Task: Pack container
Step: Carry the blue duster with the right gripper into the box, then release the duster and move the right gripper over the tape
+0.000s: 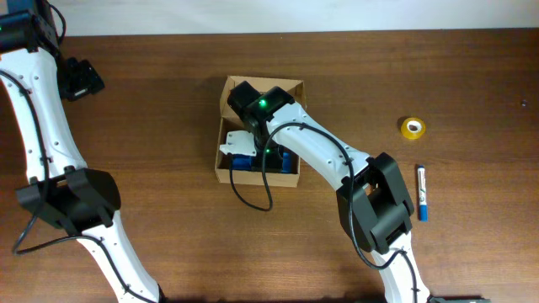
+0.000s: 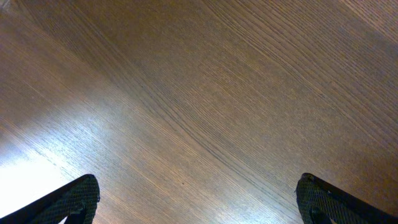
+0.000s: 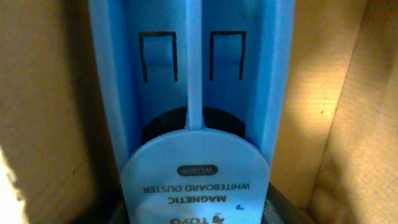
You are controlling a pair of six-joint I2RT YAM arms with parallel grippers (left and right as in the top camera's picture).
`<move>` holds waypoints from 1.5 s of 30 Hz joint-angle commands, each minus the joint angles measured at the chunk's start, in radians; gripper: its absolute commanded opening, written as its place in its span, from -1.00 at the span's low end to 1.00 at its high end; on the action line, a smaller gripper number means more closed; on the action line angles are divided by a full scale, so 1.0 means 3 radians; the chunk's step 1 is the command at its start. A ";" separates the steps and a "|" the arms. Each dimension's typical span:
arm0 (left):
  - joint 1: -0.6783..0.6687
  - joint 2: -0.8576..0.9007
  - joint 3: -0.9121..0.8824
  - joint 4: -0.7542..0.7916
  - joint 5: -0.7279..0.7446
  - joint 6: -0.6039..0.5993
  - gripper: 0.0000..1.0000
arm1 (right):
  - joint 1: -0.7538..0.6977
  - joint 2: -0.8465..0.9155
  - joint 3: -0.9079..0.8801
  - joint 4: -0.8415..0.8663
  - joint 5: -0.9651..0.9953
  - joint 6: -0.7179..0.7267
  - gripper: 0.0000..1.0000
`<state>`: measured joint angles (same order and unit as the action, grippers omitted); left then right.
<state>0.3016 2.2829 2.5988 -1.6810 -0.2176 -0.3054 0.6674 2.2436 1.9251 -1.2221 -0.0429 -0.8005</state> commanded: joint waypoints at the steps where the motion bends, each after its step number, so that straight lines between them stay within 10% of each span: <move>1: 0.0015 -0.0080 -0.0023 0.0001 -0.0025 0.0051 1.00 | -0.0004 -0.0019 0.0094 -0.0027 0.0009 0.0146 0.30; 19: 0.0015 -0.0080 -0.0023 0.0001 -0.0025 0.0051 0.99 | -0.0188 -0.0799 0.0627 -0.0266 0.0797 0.0875 0.36; 34: 0.0015 -0.0080 -0.0023 0.0003 -0.0025 0.0051 1.00 | -0.3159 -0.1526 -0.0278 0.0646 -0.0401 0.2736 0.16; 45: 0.0015 -0.0080 -0.0023 0.0001 -0.0025 0.0051 0.99 | -0.3463 -0.0881 -0.0567 0.0791 -0.0524 0.3277 0.10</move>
<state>0.3016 2.2829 2.5988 -1.6810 -0.2176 -0.3054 -0.3965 1.9335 1.7630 -0.9916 -0.1532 0.1089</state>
